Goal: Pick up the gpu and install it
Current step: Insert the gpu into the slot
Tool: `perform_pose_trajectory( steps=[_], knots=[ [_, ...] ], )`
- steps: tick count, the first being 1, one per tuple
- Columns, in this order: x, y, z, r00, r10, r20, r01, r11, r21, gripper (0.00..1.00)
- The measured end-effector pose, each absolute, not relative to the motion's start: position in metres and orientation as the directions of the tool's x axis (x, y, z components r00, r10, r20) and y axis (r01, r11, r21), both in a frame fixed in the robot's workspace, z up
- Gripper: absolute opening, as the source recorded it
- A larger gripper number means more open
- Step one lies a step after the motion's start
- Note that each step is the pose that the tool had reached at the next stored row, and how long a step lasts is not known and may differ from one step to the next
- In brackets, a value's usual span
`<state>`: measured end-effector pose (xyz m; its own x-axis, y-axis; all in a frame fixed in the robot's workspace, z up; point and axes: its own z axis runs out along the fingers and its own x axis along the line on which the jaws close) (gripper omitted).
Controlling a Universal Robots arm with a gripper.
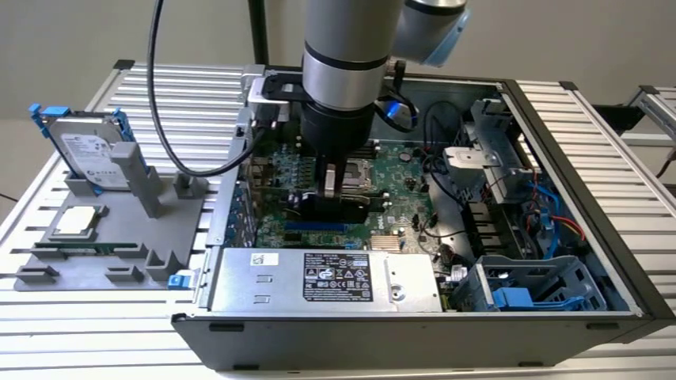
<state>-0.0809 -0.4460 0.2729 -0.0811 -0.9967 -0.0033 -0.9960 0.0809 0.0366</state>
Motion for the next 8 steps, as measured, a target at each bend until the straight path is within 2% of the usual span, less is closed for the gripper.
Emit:
perform_pose_trajectory(
  steps=[8],
  knots=[
    [-0.0809,-0.4460,0.2660,-0.081,-0.997,-0.005,-0.996,0.081,0.037,0.00]
  ],
)
